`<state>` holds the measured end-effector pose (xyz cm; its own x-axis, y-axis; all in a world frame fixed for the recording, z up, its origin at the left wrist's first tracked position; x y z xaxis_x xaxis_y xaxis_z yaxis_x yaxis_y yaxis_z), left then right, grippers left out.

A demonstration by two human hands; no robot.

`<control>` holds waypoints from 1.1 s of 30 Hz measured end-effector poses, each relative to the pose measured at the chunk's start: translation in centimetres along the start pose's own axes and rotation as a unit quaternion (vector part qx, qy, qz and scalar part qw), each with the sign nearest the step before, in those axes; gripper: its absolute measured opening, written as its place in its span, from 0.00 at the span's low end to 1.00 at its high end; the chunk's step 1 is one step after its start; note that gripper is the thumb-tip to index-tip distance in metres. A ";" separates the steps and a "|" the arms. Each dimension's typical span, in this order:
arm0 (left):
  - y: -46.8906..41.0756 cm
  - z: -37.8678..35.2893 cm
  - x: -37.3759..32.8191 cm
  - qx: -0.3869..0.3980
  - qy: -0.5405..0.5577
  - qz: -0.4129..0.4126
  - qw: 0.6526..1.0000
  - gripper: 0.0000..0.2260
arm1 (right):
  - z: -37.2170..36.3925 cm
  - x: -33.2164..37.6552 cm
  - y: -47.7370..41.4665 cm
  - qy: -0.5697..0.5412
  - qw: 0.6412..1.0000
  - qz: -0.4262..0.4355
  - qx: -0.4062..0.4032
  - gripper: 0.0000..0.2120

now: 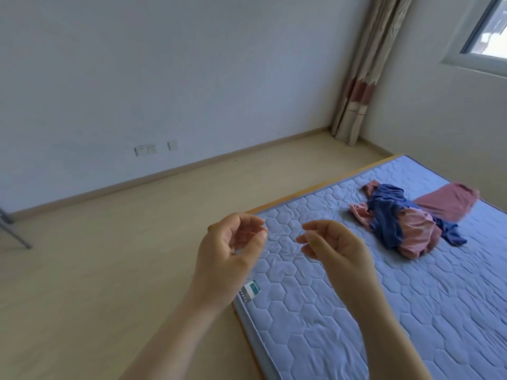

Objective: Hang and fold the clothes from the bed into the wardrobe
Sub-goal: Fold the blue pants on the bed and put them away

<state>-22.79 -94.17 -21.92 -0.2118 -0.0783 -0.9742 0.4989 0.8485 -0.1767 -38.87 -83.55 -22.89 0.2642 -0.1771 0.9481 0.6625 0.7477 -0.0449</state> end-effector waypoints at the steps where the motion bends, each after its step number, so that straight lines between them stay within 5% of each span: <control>1: -1.3 -0.6 0.1 -0.001 -0.003 -0.001 1.000 0.07 | 0.4 0.0 -1.5 0.002 1.000 0.005 0.003 0.08; 13: -15.3 -0.5 2.0 -0.033 -0.028 -0.013 0.999 0.05 | -2.6 1.7 -17.0 0.003 0.998 0.046 0.037 0.07; 33: -44.0 22.8 1.7 -0.043 -0.028 -0.035 0.998 0.06 | -30.6 11.2 -41.5 0.044 0.994 0.055 0.087 0.07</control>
<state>-25.98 -143.55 -19.03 -0.1951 -0.1657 -0.9667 0.4109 0.8811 -0.2340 -41.98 -136.13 -20.08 0.3930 -0.1372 0.9092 0.4968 0.8637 -0.0844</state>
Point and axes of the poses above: each hand's wrist, its own y-axis away from the middle knuckle, its own z-axis out of the back of the hand, x = y × z, the point moved 6 cm from there along -y, towards the middle knuckle, and after that the axes turned 13 degrees about y, right-handed, at the moved point
